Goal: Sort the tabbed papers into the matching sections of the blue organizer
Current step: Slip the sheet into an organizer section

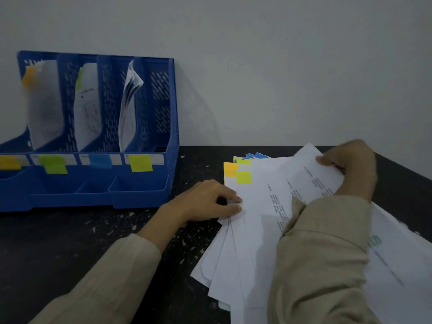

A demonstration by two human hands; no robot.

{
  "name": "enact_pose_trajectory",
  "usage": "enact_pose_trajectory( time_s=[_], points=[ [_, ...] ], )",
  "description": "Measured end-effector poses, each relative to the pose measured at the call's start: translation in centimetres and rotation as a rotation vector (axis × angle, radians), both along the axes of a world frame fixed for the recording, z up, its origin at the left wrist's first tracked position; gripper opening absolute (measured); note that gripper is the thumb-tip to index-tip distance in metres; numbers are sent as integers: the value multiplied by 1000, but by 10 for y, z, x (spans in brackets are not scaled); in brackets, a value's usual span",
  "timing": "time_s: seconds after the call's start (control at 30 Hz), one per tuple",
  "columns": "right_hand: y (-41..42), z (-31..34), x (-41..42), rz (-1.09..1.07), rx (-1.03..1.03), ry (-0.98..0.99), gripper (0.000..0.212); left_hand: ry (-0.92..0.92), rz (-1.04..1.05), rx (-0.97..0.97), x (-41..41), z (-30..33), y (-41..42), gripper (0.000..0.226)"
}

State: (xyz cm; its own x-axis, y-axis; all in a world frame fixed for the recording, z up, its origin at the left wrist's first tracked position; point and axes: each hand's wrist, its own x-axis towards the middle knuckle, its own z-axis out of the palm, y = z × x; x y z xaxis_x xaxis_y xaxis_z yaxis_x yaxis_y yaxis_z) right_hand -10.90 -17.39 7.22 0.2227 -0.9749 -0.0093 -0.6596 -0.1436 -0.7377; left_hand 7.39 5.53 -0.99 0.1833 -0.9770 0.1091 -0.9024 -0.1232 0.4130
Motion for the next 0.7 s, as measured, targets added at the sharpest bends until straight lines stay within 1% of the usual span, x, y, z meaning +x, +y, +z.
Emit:
enact_pose_trajectory(
  time_s=[0.1,0.13,0.2,0.27,0.33,0.4,0.47,0.53,0.57,0.63,0.67,0.7],
  points=[
    [7,13,6,98,-187,-86,23,14,30,29,-1,2,0,50],
    [9,15,8,127,-265,-139,18,42,44,37,-1,2,1,56],
    [23,21,13,212,-343,-268,11,160,74,4,-1,1,2,67],
    [24,24,16,285,-359,-402,5,253,112,-105,-3,2,2,76],
    [24,27,16,312,-379,-518,4,303,152,-267,-6,5,0,80],
    [22,29,16,307,-381,-650,6,348,192,-456,-9,10,0,73],
    [21,32,18,275,-343,-790,8,401,182,-585,-10,19,2,56],
    [19,33,23,255,-296,-893,9,492,126,-615,-9,28,6,41],
    [20,35,28,245,-272,-933,9,509,100,-623,-8,34,8,33],
    [20,38,37,228,-227,-998,9,460,84,-643,-7,46,13,20],
    [21,39,43,227,-219,-1011,10,436,91,-664,-6,54,17,19],
    [24,40,49,228,-229,-1002,14,421,116,-694,-4,60,20,23]
  ],
)
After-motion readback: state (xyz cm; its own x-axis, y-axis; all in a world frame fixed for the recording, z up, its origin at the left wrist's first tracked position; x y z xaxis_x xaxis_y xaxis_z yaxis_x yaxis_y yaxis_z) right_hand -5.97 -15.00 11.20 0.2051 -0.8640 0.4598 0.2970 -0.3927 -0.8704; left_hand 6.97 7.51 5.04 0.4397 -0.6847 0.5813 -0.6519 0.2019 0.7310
